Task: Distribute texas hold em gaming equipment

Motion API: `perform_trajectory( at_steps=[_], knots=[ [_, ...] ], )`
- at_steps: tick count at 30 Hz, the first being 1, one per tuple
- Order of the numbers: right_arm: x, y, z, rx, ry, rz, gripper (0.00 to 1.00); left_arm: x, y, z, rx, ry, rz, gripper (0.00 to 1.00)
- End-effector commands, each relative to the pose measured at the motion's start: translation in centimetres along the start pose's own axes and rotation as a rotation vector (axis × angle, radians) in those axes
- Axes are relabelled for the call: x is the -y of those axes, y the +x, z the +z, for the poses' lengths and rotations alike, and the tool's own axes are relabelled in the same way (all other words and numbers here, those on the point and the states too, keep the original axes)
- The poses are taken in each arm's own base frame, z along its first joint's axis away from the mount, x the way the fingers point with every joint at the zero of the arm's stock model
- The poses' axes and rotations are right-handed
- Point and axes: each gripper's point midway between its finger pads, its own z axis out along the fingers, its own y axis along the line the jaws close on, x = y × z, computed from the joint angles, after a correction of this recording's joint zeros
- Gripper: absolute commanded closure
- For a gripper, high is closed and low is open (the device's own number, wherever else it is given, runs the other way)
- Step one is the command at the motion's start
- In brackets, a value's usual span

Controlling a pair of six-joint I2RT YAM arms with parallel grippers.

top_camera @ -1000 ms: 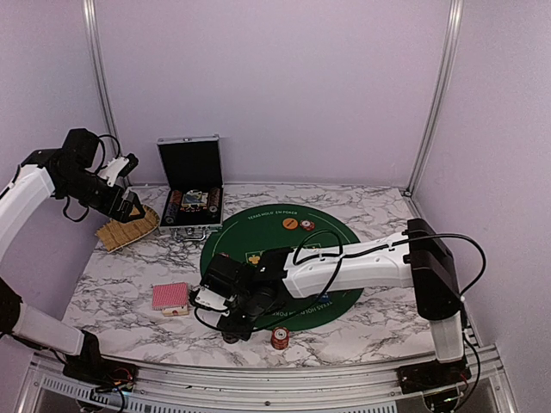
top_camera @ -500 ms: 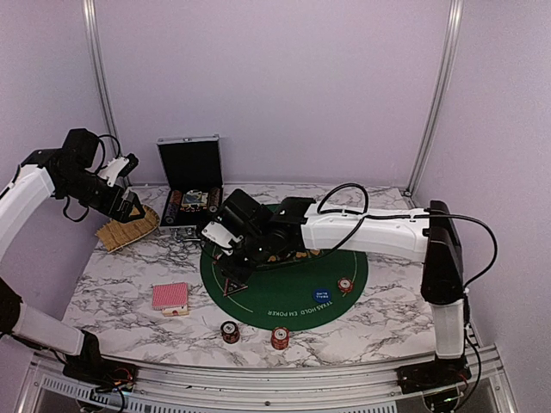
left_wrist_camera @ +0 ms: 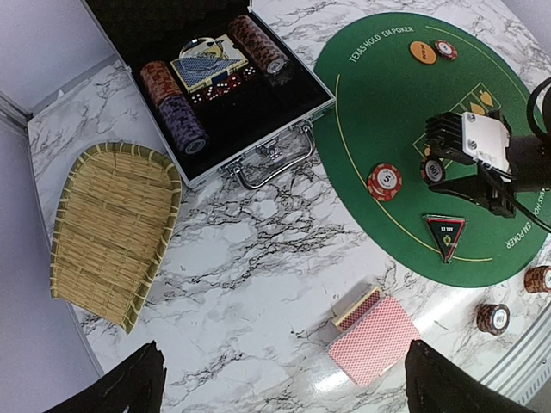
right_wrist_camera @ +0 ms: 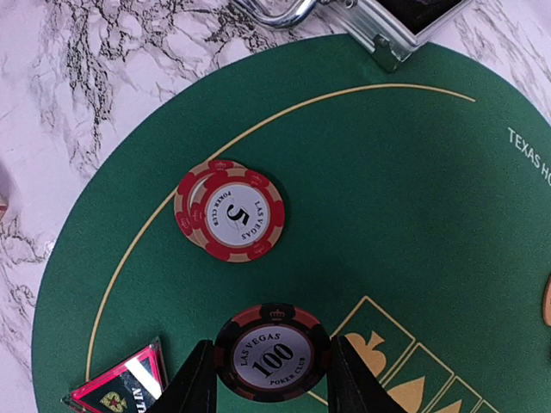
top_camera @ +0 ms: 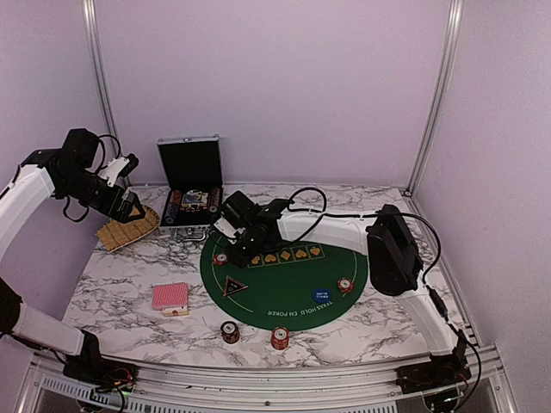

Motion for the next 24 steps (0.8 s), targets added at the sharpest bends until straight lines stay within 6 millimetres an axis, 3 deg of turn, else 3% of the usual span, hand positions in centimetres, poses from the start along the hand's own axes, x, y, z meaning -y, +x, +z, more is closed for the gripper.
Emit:
perform_trajectory(
  at_steps=[1, 10, 14, 18, 24],
  knots=[
    [-0.5, -1.0, 0.4, 0.026, -0.015, 0.011, 0.95, 0.8, 0.0, -0.8, 0.006, 0.023, 0.020, 0.01],
    [-0.9, 0.2, 1.4, 0.002, -0.039, 0.020, 0.93, 0.8, 0.3, -0.5, -0.004, 0.027, 0.022, 0.01],
    [-1.2, 0.6, 1.8, -0.010, -0.055, 0.022, 0.80, 0.9, 0.3, -0.5, -0.002, 0.030, 0.021, 0.01],
    [-1.0, 0.4, 1.3, -0.006, -0.049, 0.024, 0.59, 0.8, 0.2, -0.6, 0.000, 0.028, 0.021, 0.01],
    [-0.4, -1.7, -0.9, 0.054, -0.038, 0.028, 0.43, 0.9, 0.2, -0.7, 0.003, 0.027, 0.020, 0.01]
  ],
)
